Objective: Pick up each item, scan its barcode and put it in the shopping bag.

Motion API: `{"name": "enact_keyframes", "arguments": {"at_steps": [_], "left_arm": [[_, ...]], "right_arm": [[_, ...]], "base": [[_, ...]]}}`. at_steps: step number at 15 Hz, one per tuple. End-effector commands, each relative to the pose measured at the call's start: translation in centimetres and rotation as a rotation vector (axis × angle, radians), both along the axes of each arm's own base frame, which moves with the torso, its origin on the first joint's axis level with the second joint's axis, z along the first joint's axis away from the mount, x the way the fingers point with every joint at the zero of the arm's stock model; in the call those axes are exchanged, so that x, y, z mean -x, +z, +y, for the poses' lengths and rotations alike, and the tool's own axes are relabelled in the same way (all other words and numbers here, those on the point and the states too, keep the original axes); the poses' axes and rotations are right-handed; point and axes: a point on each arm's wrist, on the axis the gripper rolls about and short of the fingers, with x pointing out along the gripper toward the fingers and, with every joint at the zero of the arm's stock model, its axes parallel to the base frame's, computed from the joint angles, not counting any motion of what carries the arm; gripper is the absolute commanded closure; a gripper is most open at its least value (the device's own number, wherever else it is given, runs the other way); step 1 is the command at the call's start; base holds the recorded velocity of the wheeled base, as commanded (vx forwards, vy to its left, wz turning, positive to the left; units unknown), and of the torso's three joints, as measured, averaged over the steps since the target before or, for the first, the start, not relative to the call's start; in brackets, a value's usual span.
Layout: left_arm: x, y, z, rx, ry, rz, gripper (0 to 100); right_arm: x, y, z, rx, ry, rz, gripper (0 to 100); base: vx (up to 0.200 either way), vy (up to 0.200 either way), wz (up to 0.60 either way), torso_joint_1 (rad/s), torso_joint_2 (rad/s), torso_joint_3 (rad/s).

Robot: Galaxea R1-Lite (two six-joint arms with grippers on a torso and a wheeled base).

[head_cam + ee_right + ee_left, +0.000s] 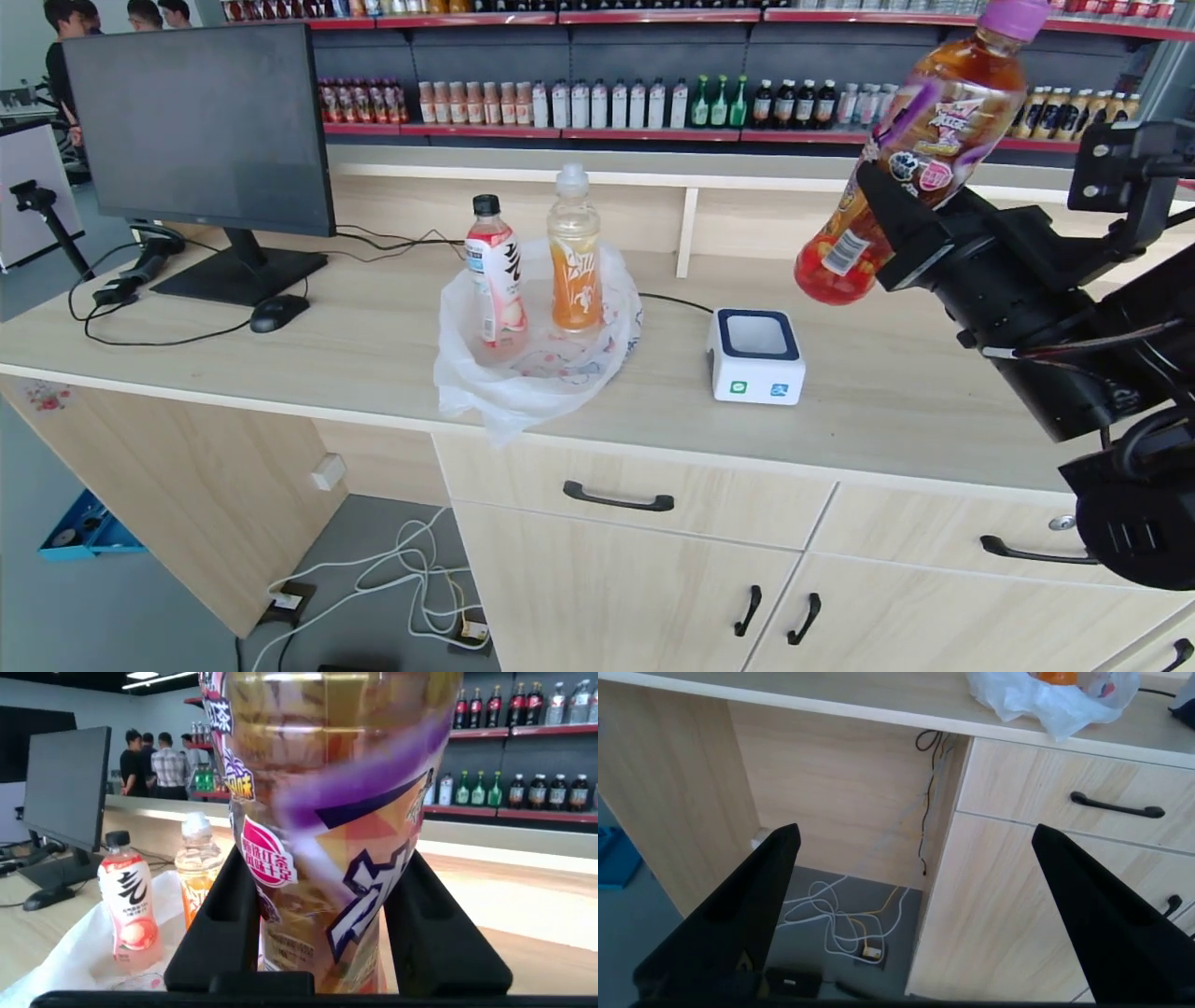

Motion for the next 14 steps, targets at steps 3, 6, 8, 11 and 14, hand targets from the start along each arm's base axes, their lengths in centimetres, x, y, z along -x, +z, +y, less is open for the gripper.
{"name": "enact_keyframes", "arguments": {"at_steps": [3, 6, 8, 11, 14], "left_arm": [[0.0, 0.0, 0.0, 0.000, 0.001, 0.001, 0], [0.0, 0.0, 0.0, 0.001, 0.001, -0.001, 0], [0.0, 0.0, 0.0, 0.001, 0.001, -0.001, 0], [0.0, 0.0, 0.0, 0.001, 0.001, 0.001, 0], [0.0, 0.0, 0.0, 0.000, 0.001, -0.001, 0]], "right_arm": [[-0.6, -0.3, 0.4, 0.007, 0.001, 0.005, 100], [-1.1, -1.0, 1.3, 0.017, 0.021, 0.022, 100], [-1.8, -1.7, 2.0, 0.039, 0.024, 0.033, 100], [-2.5, -2.1, 2.7, 0.041, 0.035, 0.039, 100], [-2.3, -3.3, 4.8, 0.057, 0.098, 0.074, 100]], "base": [[0.000, 0.200, 0.00, 0.002, 0.00, 0.001], [0.000, 0.200, 0.00, 0.004, 0.00, -0.001], [0.000, 0.200, 0.00, 0.005, 0.00, 0.002], [0.000, 0.200, 0.00, -0.001, 0.00, 0.004], [0.000, 0.067, 0.00, 0.002, 0.00, 0.004]]}}
